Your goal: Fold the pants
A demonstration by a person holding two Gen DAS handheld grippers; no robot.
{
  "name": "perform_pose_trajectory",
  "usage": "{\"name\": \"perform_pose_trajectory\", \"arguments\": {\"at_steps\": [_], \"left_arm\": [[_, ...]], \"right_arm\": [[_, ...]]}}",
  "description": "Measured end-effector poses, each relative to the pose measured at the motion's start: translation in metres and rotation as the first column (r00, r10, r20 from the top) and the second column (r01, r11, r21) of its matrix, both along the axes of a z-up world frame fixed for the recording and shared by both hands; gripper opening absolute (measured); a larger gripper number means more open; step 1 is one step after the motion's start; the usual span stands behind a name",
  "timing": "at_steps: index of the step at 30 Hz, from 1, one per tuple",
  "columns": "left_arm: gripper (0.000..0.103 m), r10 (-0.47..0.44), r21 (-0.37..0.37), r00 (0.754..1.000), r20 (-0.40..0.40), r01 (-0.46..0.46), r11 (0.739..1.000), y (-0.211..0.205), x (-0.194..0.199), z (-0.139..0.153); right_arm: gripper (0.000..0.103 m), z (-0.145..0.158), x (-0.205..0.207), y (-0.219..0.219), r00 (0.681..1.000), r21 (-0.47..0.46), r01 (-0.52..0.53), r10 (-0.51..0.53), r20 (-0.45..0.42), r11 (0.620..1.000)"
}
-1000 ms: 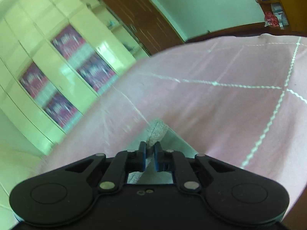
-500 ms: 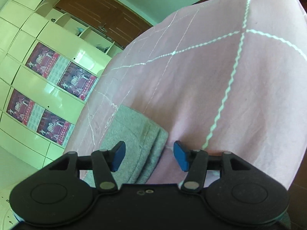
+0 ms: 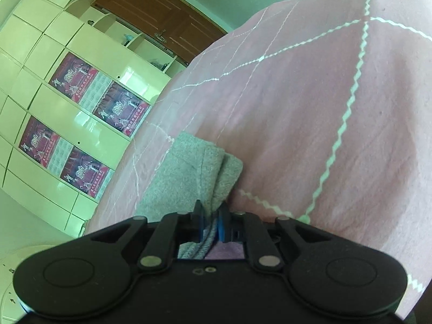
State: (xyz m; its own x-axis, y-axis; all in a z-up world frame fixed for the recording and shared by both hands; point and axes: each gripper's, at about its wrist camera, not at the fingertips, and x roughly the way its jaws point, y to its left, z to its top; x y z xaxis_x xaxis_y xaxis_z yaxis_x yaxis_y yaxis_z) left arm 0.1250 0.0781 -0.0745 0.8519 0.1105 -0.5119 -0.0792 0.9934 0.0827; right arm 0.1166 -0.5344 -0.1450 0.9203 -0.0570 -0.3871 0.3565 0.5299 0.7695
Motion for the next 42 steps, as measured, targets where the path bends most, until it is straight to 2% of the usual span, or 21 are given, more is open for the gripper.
{"name": "perform_pose_trajectory", "arguments": {"at_steps": [2, 5, 9, 11, 13, 16, 19, 23, 24, 26, 33, 36, 38, 42], "left_arm": [[0.103, 0.028, 0.031, 0.999, 0.040, -0.029, 0.999, -0.008, -0.007, -0.007], [0.103, 0.038, -0.015, 0.999, 0.027, -0.037, 0.999, -0.007, -0.008, 0.003], [0.103, -0.052, -0.057, 0.997, 0.064, 0.056, 0.997, -0.036, -0.012, 0.019], [0.103, -0.111, -0.083, 0.993, 0.040, 0.114, 0.990, -0.069, -0.007, 0.020], [0.103, -0.178, -0.117, 0.983, -0.035, 0.173, 0.978, -0.107, 0.002, 0.016], [0.103, -0.213, -0.067, 0.975, -0.057, 0.209, 0.976, -0.171, 0.003, 0.018], [0.103, -0.272, -0.098, 0.961, -0.059, 0.265, 0.959, -0.225, 0.003, 0.025], [0.103, -0.353, -0.072, 0.929, -0.112, 0.346, 0.935, -0.287, 0.004, 0.028], [0.103, -0.342, -0.056, 0.933, -0.116, 0.337, 0.940, -0.295, 0.004, 0.028], [0.103, -0.323, -0.054, 0.939, -0.117, 0.319, 0.946, -0.298, 0.005, 0.026], [0.103, -0.321, -0.060, 0.942, -0.095, 0.317, 0.947, -0.294, -0.005, 0.023], [0.103, -0.315, -0.054, 0.944, -0.096, 0.311, 0.949, -0.297, -0.004, 0.023], [0.103, -0.314, -0.055, 0.945, -0.093, 0.310, 0.949, -0.299, -0.005, 0.023], [0.103, -0.301, -0.060, 0.949, -0.094, 0.296, 0.953, -0.299, -0.006, 0.026]], "right_arm": [[0.001, -0.007, -0.003, -0.008, 0.999, 0.097, -0.010, 0.005, 0.048, 0.995], [0.006, -0.017, -0.013, -0.018, 0.990, 0.214, -0.022, -0.009, 0.140, 0.977], [0.008, -0.025, -0.017, -0.022, 0.981, 0.281, 0.001, -0.055, 0.185, 0.960], [0.007, -0.024, -0.015, -0.020, 0.984, 0.257, 0.011, -0.056, 0.170, 0.966], [0.007, -0.018, -0.013, -0.016, 0.989, 0.194, 0.023, -0.051, 0.141, 0.981], [0.009, -0.010, -0.010, -0.013, 0.993, 0.122, 0.017, -0.032, 0.117, 0.992], [0.009, -0.011, -0.012, -0.018, 0.992, 0.131, 0.009, -0.026, 0.127, 0.991], [0.017, -0.012, -0.020, -0.021, 0.983, 0.153, 0.046, -0.072, 0.170, 0.987], [0.017, -0.015, -0.022, -0.023, 0.980, 0.179, 0.047, -0.080, 0.182, 0.983], [0.017, -0.019, -0.022, -0.025, 0.977, 0.212, 0.040, -0.082, 0.195, 0.976], [0.016, -0.019, -0.018, -0.023, 0.978, 0.209, 0.035, -0.077, 0.192, 0.977], [0.015, -0.010, -0.013, -0.016, 0.989, 0.133, 0.048, -0.066, 0.134, 0.990], [0.017, 0.002, -0.012, -0.008, 0.992, 0.041, 0.073, -0.077, 0.099, 0.996], [0.011, 0.001, -0.006, -0.006, 0.997, 0.025, 0.064, -0.065, 0.052, 0.998]]}}
